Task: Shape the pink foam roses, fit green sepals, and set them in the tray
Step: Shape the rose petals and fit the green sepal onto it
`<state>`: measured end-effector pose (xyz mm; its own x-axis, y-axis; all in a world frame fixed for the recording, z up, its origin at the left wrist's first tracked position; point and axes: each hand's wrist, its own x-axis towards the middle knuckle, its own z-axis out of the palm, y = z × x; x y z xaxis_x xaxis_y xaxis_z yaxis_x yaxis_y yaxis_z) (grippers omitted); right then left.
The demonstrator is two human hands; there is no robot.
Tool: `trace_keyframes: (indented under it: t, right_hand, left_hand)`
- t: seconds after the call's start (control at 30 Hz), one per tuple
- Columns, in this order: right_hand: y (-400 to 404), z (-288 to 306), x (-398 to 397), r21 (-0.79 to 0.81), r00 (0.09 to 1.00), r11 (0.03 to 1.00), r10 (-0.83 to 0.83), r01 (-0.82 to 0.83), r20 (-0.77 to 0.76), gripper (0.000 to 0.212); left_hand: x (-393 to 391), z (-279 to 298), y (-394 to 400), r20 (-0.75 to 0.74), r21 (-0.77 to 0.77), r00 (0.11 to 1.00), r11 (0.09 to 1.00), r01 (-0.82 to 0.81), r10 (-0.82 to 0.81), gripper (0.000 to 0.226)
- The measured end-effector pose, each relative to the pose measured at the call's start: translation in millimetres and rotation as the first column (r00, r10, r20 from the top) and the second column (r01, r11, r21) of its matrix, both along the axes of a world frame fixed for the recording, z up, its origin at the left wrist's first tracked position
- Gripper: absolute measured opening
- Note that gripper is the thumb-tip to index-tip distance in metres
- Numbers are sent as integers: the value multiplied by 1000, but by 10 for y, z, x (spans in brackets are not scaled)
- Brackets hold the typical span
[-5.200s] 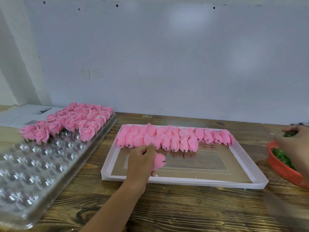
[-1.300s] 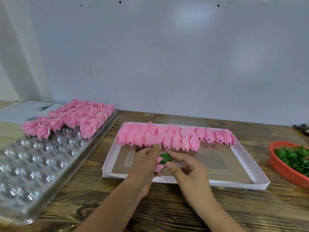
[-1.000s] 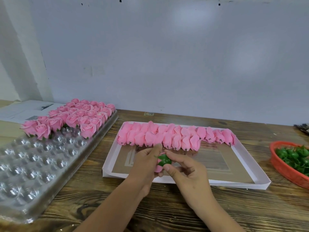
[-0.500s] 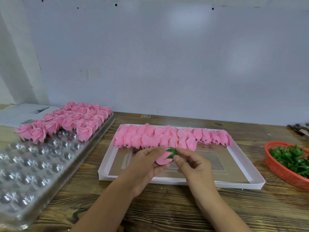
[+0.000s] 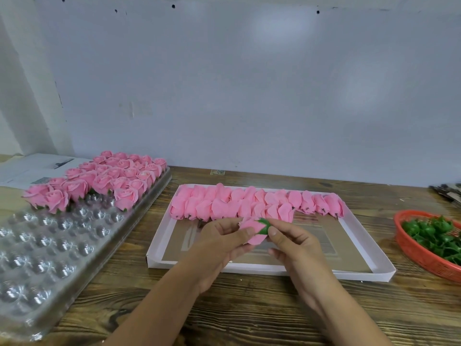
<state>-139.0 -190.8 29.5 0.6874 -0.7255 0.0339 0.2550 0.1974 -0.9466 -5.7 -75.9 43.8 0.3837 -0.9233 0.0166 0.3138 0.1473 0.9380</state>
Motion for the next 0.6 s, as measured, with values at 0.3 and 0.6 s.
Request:
trace_keyframes:
  t: [0.3,0.6]
  right_hand:
    - [-47,9,-41,15,998,998,62,-62,-33,37]
    - [-80,-7,-44,-3,996,999,53,-53,-78,37]
  left_hand:
    - [8,7,20,40,13,999,999,35,-35,27]
    - [14,-36,2,47,42,999,999,9,-11,28]
